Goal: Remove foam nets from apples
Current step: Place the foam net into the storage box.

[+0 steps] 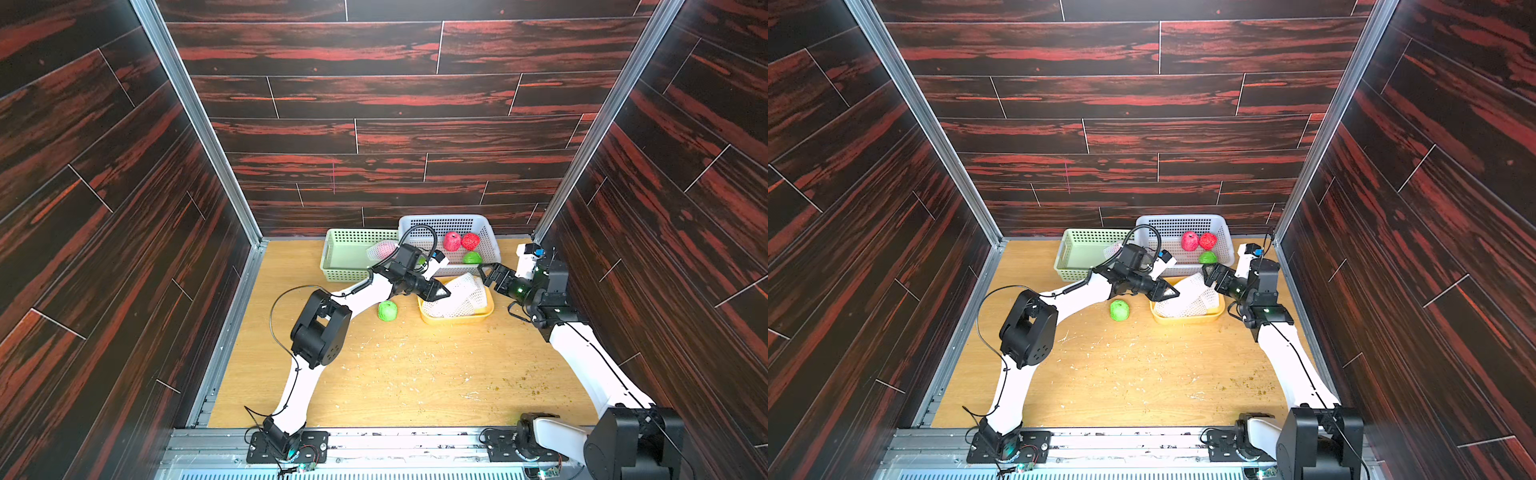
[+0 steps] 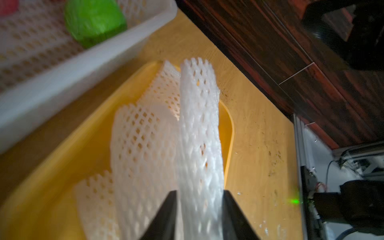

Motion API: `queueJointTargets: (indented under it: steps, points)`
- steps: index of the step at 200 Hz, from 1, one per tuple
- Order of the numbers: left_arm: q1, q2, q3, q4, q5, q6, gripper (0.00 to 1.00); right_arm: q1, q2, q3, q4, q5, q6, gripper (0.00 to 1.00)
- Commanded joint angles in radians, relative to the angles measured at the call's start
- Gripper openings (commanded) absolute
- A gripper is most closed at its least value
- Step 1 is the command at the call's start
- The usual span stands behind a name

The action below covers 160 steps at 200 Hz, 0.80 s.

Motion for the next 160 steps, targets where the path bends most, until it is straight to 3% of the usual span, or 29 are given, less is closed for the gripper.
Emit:
queueJointTargets:
  steps: [1,36,67,97,124,145,160]
  points:
    - [0.008,-0.007,0.034,-0.094,-0.056,0.045,0.66,-0.002,-0.006,0.0,0.027,-0.052,0.008,0.96]
    - [0.008,-0.09,0.028,-0.142,-0.211,0.069,0.76,-0.001,0.012,0.015,0.01,-0.083,-0.006,0.96]
    - [0.009,-0.171,0.027,-0.226,-0.314,0.138,0.95,0.0,0.013,0.028,-0.011,-0.075,-0.025,0.96]
    - [0.02,-0.271,-0.016,-0.236,-0.333,0.16,0.97,0.058,0.012,0.07,-0.038,-0.076,-0.098,0.96]
    - [0.033,-0.415,-0.184,-0.093,-0.341,0.136,1.0,0.128,0.027,0.106,-0.053,-0.076,-0.153,0.96]
    - [0.062,-0.557,-0.321,-0.062,-0.394,0.109,1.0,0.235,0.073,0.18,-0.123,-0.072,-0.273,0.96]
    - [0.081,-0.685,-0.523,0.056,-0.458,0.09,1.0,0.323,0.147,0.248,-0.207,-0.045,-0.339,0.95]
